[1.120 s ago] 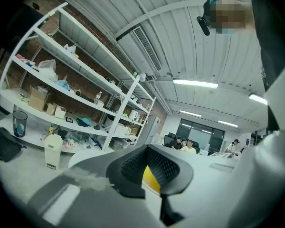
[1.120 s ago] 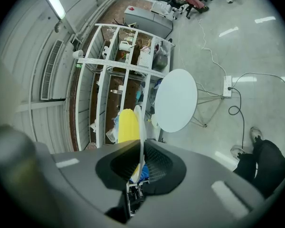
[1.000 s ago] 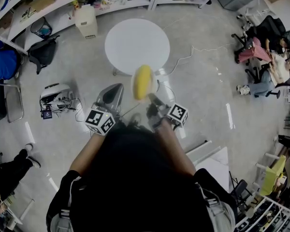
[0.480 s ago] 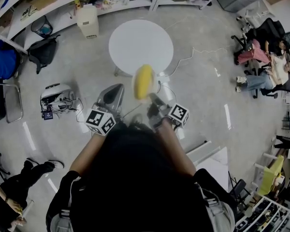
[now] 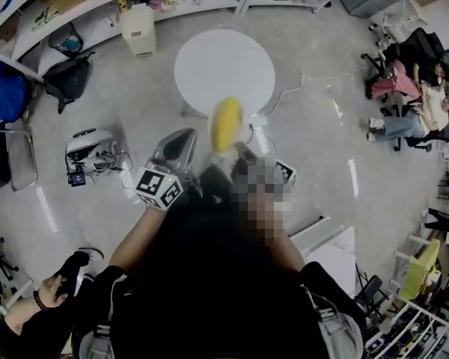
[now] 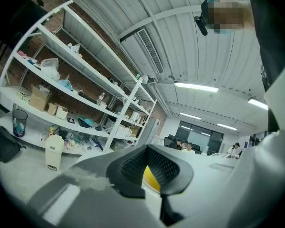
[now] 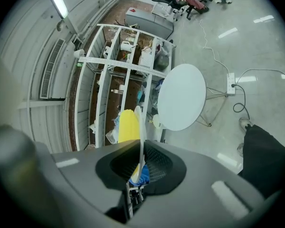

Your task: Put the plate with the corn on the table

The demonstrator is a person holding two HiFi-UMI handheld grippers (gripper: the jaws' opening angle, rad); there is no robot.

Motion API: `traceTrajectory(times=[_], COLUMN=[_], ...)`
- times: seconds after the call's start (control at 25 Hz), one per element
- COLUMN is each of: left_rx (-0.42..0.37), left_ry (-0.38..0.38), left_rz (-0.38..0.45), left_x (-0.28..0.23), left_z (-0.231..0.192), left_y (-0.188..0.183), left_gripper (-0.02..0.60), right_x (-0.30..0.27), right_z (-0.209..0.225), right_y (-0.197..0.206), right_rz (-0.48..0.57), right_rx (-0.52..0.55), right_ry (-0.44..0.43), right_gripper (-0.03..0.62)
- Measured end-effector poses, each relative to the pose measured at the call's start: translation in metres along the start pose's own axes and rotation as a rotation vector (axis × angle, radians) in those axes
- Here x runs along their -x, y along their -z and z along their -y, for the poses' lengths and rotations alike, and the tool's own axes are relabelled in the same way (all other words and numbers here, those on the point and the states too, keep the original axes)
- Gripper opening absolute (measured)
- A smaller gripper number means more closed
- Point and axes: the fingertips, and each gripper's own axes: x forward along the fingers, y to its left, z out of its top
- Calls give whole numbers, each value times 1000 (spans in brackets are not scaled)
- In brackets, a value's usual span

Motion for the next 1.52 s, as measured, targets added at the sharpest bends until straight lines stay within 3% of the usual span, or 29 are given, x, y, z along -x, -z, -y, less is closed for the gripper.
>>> traceTrajectory(times=[0.72, 1.52], left_rx=[7, -8], left_ry=[-23, -137], left_rz=[-2, 10], left_x=[-95, -183], left_z=[-38, -82], left_y=[-19, -40], left_gripper=[5, 5], right_x=[-59, -131], right_z=[-20, -36], right_y=[-75, -156], right_rz=[-22, -140], right_rx=[6, 27], right_ry=[-18, -33], right_gripper=[34, 34])
